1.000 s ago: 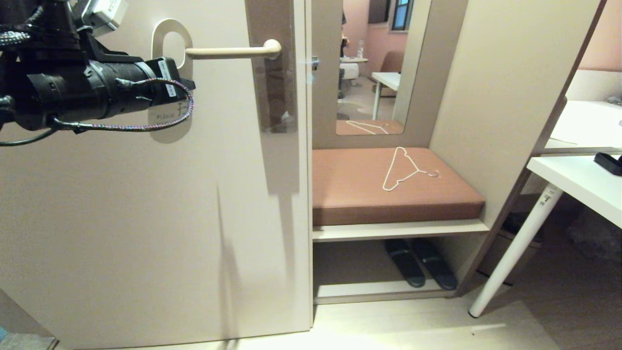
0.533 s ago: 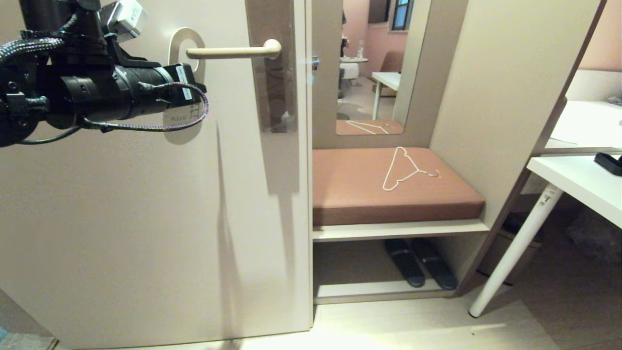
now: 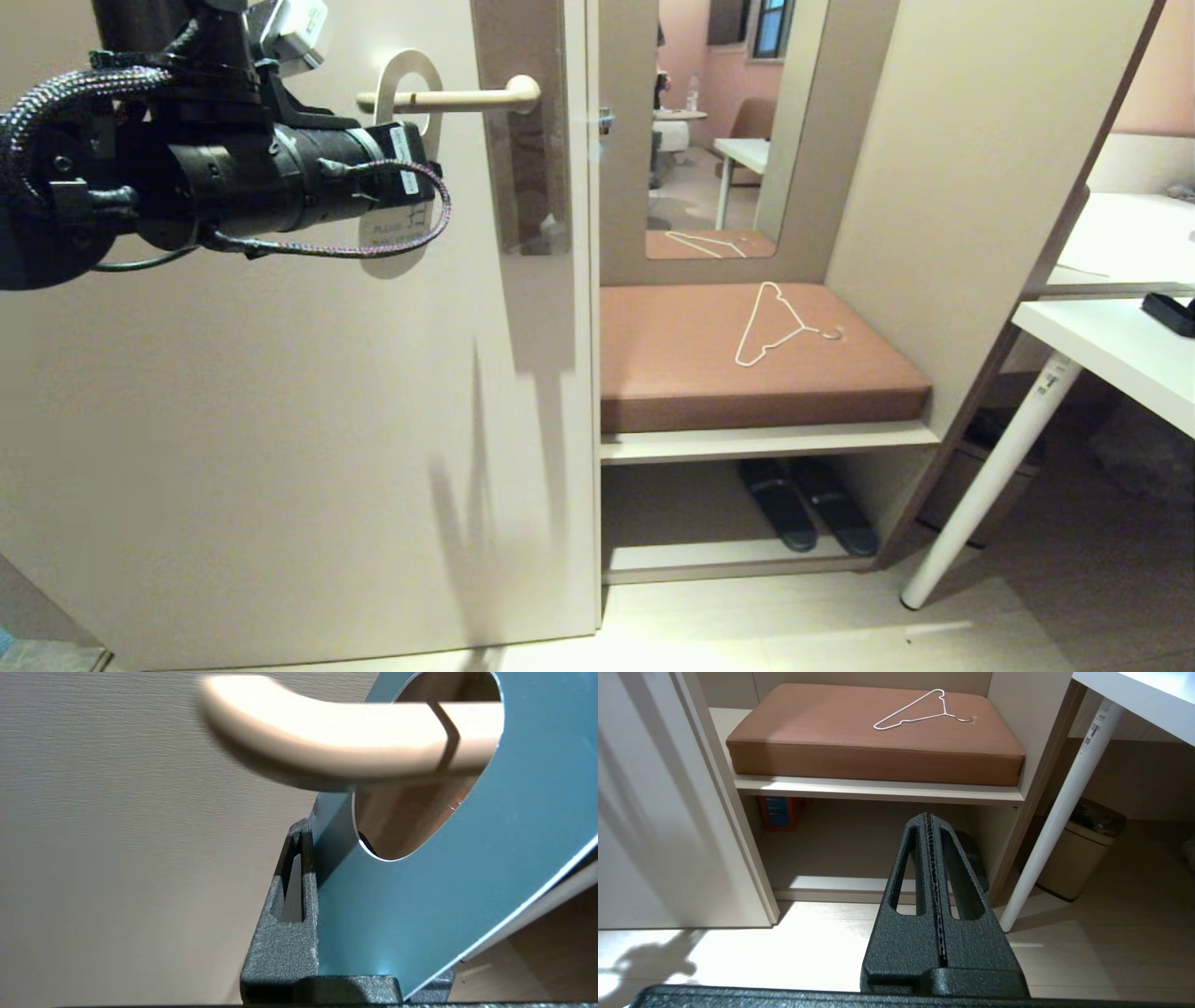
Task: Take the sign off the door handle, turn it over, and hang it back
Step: Hang the sign back with the other side facing out
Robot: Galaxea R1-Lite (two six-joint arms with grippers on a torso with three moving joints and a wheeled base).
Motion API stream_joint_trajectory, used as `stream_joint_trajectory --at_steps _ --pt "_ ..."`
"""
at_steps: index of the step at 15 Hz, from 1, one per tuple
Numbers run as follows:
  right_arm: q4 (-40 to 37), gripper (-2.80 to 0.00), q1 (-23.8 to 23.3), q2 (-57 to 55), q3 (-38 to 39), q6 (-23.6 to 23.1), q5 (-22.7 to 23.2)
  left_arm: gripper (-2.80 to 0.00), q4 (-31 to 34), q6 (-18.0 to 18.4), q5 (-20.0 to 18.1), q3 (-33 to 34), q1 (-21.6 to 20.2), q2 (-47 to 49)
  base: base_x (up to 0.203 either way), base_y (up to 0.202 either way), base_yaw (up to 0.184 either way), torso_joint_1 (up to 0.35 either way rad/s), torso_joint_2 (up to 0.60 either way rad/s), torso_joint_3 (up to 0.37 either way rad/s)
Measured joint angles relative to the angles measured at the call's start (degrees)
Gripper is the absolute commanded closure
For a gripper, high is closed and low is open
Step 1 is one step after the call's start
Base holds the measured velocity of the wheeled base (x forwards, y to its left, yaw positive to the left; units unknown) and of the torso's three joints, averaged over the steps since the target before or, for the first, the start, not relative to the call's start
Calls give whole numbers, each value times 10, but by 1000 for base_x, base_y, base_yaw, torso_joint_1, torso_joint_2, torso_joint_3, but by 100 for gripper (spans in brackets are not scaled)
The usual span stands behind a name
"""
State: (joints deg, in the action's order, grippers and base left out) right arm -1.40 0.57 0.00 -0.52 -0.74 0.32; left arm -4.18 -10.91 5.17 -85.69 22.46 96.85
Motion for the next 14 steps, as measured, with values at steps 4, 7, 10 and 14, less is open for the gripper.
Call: stream_joint_trajectory --at_steps 4,7,10,14 --pt "0 0 0 0 1 -1 0 0 0 0 4 0 21 3 0 0 0 0 0 0" --pt "0 0 0 0 1 -2 0 0 -1 1 5 -4 31 8 0 0 0 0 0 0" --pt "0 0 0 0 1 -2 0 0 -1 1 5 -14 40 17 0 0 0 0 0 0" --pt "0 0 0 0 1 -2 0 0 -2 1 4 -26 57 30 0 0 0 0 0 0"
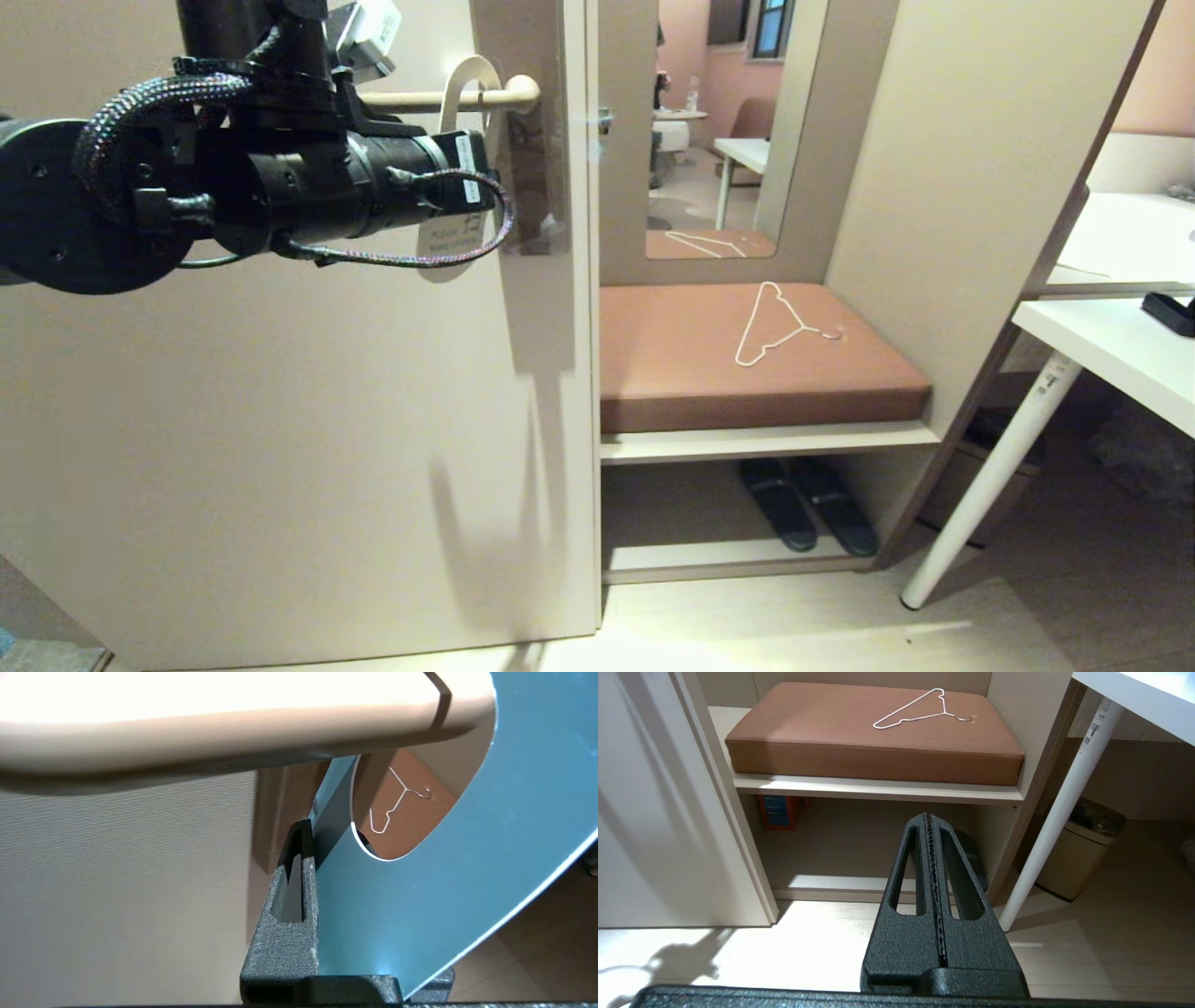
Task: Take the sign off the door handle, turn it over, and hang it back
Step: Hang the sign back with the other side facing out
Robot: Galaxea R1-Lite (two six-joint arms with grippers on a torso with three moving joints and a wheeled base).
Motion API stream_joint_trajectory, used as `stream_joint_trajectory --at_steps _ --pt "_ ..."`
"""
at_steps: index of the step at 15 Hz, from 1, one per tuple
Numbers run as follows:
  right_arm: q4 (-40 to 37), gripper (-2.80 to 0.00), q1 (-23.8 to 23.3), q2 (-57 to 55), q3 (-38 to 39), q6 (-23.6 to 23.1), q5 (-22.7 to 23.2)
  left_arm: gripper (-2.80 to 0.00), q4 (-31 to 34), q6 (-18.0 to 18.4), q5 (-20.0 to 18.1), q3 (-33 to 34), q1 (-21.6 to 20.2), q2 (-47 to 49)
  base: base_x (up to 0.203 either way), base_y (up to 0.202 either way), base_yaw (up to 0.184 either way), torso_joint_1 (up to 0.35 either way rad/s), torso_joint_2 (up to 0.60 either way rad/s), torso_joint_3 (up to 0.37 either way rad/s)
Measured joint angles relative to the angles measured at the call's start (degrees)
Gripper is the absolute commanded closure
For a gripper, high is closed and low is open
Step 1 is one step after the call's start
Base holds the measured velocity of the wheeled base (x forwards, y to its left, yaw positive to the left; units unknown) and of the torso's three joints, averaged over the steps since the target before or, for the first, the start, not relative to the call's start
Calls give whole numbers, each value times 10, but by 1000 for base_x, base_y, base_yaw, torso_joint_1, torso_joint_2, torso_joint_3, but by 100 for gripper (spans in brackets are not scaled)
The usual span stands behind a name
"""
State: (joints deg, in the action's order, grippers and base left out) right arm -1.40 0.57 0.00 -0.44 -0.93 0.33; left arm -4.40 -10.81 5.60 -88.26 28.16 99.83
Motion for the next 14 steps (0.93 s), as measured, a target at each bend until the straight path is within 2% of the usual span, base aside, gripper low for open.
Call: stream_joint_trajectory --at_steps 3,4,14 --pt "0 0 0 0 0 -1 0 0 0 0 0 -2 3 7 0 0 0 0 0 0" --pt "0 0 0 0 0 -1 0 -280 -1 0 1 -2 4 9 0 0 0 0 0 0" --pt "0 0 0 0 -1 -8 1 -280 -4 0 3 2 5 10 0 0 0 0 0 0"
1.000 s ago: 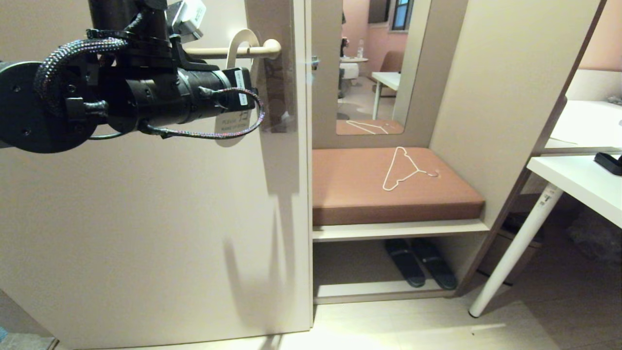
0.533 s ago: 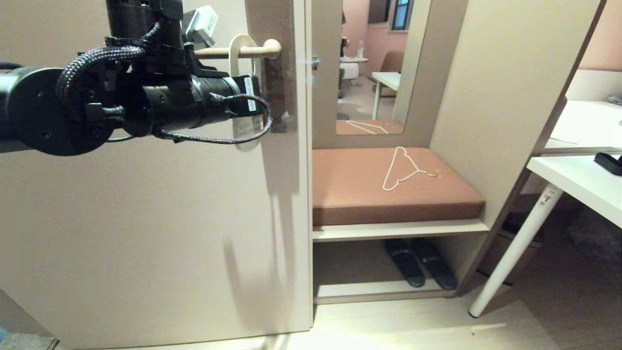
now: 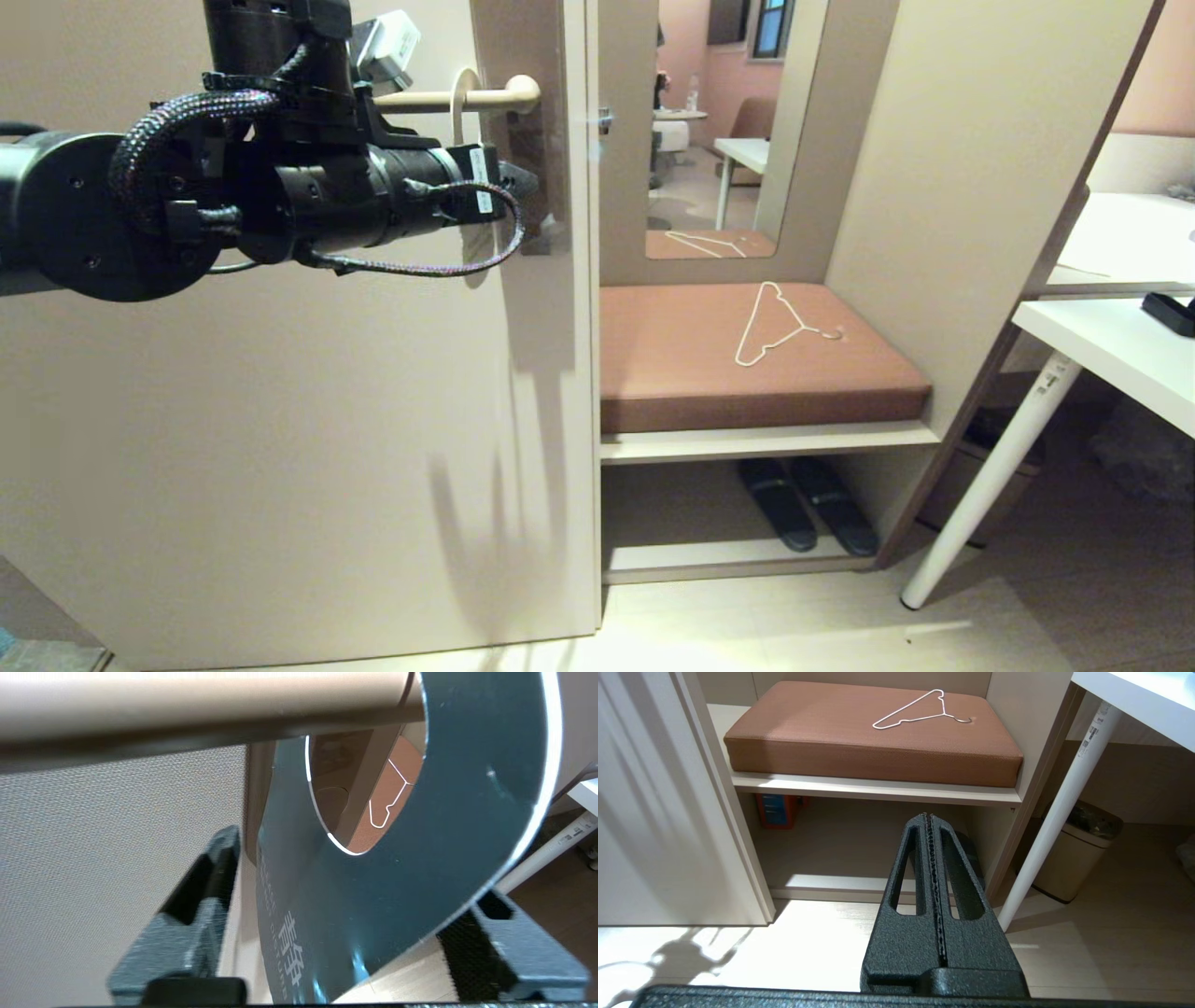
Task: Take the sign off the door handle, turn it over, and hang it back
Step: Hang the sign back with the other side facing out
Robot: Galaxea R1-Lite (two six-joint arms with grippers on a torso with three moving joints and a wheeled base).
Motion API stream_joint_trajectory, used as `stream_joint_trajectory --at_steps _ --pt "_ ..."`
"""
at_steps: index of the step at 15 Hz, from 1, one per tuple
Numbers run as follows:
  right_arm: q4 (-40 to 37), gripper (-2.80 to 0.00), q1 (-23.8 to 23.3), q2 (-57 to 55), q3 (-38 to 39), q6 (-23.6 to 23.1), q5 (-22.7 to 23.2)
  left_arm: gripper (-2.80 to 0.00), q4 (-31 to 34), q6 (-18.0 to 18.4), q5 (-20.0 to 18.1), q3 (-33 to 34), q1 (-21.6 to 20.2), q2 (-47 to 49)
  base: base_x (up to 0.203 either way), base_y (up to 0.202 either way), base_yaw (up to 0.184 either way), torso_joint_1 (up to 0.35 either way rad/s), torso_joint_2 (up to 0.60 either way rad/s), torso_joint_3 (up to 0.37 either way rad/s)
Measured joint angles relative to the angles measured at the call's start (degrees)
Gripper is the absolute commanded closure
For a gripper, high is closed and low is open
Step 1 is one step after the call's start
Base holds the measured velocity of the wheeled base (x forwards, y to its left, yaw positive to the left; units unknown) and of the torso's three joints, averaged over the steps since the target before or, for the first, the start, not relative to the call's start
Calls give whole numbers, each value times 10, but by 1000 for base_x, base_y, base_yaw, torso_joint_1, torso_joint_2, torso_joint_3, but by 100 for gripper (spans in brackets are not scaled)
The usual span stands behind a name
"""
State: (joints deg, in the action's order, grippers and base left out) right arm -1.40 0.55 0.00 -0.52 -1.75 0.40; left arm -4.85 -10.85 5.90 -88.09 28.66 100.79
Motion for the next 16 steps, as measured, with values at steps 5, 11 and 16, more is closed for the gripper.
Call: stream_joint_trajectory --at_steps 5,11,16 --pt "0 0 0 0 0 0 0 -280 3 0 -1 4 0 -35 0 0 0 0 0 0" --pt "0 0 0 0 0 0 0 -280 1 0 1 104 -2 -113 0 0 0 0 0 0" --pt "0 0 0 0 0 0 0 -280 0 0 1 161 -4 -158 0 0 0 0 0 0"
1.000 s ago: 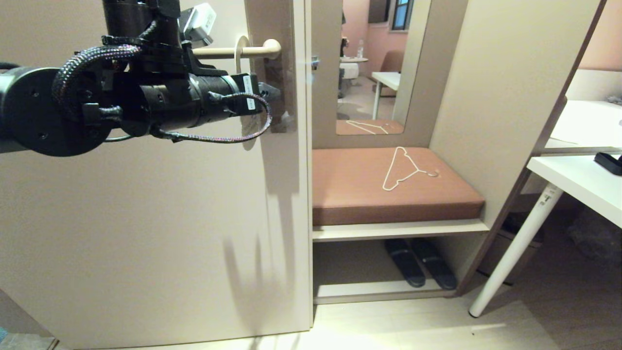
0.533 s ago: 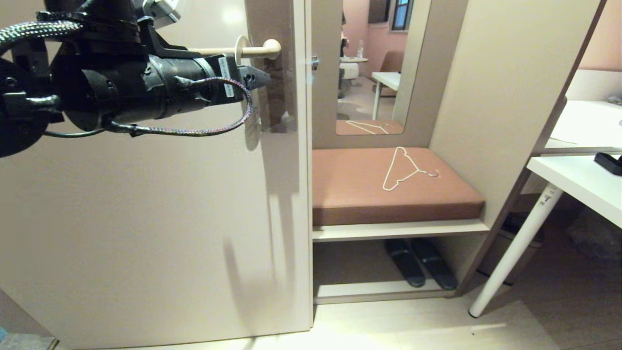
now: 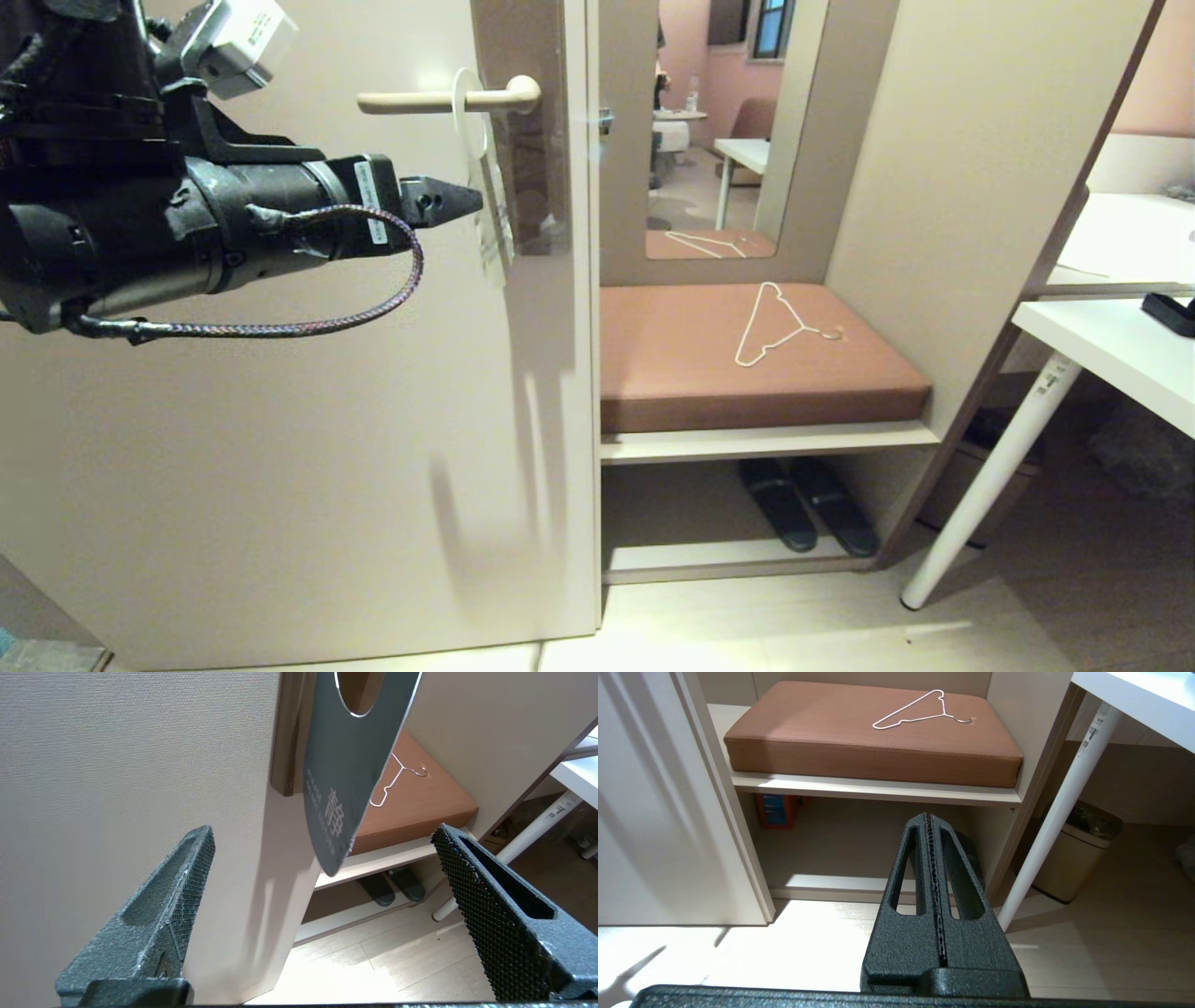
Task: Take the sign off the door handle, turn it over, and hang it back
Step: Hang the sign back with the other side facing out
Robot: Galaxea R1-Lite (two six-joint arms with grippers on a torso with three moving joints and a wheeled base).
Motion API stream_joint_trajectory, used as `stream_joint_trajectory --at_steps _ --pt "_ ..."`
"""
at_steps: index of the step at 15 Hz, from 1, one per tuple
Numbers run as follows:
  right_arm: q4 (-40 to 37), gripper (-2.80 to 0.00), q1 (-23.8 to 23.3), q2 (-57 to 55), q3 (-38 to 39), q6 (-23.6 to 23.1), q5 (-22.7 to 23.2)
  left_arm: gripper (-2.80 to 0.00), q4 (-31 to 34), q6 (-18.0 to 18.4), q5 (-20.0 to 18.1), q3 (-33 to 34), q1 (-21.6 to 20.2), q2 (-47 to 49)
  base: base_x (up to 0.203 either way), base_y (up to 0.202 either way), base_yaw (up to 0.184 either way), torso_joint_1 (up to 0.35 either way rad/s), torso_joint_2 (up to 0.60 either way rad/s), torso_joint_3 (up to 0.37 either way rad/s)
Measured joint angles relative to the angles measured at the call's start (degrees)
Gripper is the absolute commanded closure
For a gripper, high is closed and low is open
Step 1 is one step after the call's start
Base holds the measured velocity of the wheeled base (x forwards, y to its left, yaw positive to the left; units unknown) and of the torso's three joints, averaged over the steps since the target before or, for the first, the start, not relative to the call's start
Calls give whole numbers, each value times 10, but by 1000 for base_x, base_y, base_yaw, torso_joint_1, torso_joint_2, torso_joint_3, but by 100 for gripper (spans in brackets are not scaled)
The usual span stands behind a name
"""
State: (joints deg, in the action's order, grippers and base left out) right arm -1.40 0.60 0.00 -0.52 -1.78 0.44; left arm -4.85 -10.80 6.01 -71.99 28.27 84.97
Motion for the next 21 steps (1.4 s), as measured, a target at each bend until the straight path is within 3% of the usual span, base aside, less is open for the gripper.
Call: stream_joint_trajectory --at_steps 2,3,6,13,21 --pt "0 0 0 0 0 1 0 -280 0 2 -1 3 0 -5 0 0 0 0 0 0" --pt "0 0 0 0 0 1 0 0 0 2 -1 3 0 -6 0 0 0 0 0 0" --pt "0 0 0 0 0 1 0 0 -14 0 -1 4 -1 -6 0 0 0 0 0 0" --pt "-1 0 0 0 0 2 -1 0 -32 6 -9 -15 -49 21 0 0 0 0 0 0" --pt "-1 0 0 0 0 4 -1 0 -35 7 -8 -97 -25 97 0 0 0 0 0 0"
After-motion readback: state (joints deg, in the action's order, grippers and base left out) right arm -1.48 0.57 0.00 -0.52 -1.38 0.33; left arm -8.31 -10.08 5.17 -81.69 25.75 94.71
